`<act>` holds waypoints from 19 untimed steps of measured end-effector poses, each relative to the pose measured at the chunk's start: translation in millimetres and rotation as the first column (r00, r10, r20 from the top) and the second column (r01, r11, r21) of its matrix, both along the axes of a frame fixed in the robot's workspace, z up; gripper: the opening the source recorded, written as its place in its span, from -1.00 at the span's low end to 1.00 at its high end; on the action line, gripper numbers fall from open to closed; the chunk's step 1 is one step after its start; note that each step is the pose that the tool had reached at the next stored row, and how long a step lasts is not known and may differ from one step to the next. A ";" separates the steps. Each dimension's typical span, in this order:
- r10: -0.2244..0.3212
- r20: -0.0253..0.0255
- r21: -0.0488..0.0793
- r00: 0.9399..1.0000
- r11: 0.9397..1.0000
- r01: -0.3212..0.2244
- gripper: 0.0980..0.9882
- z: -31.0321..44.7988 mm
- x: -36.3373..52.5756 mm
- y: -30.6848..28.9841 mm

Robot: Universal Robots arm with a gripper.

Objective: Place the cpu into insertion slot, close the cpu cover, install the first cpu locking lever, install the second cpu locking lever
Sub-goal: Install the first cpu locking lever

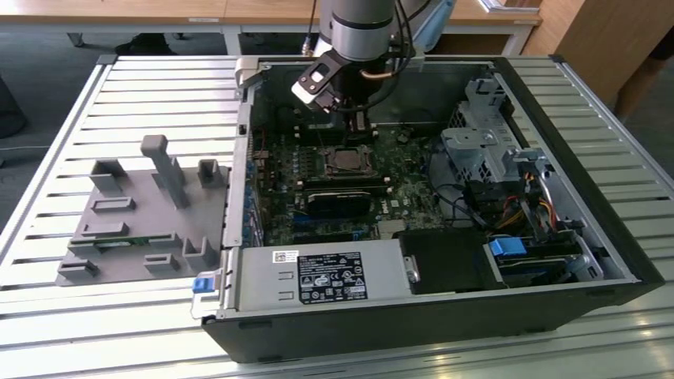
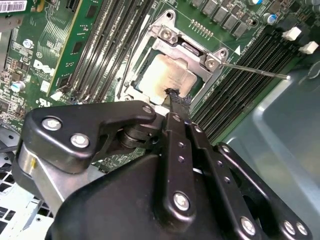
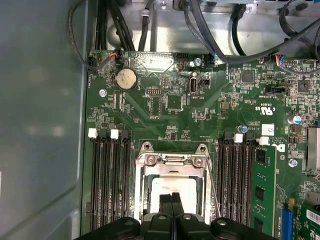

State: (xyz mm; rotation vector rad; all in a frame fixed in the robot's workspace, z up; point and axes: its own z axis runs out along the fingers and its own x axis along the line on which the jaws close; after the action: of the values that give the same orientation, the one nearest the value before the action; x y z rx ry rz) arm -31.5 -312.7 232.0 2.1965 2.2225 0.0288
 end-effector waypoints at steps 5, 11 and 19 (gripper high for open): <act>0.000 0.000 0.000 1.000 1.000 0.000 -0.98 3.1 -0.1 0.0; 0.000 0.000 0.000 1.000 1.000 0.000 -0.98 12.9 0.0 0.0; 0.059 0.000 0.000 0.998 0.998 -0.059 -0.98 16.0 -0.1 0.0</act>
State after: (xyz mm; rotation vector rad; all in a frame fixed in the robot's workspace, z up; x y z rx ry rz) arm -31.6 -312.7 248.1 2.1301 2.2870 0.0296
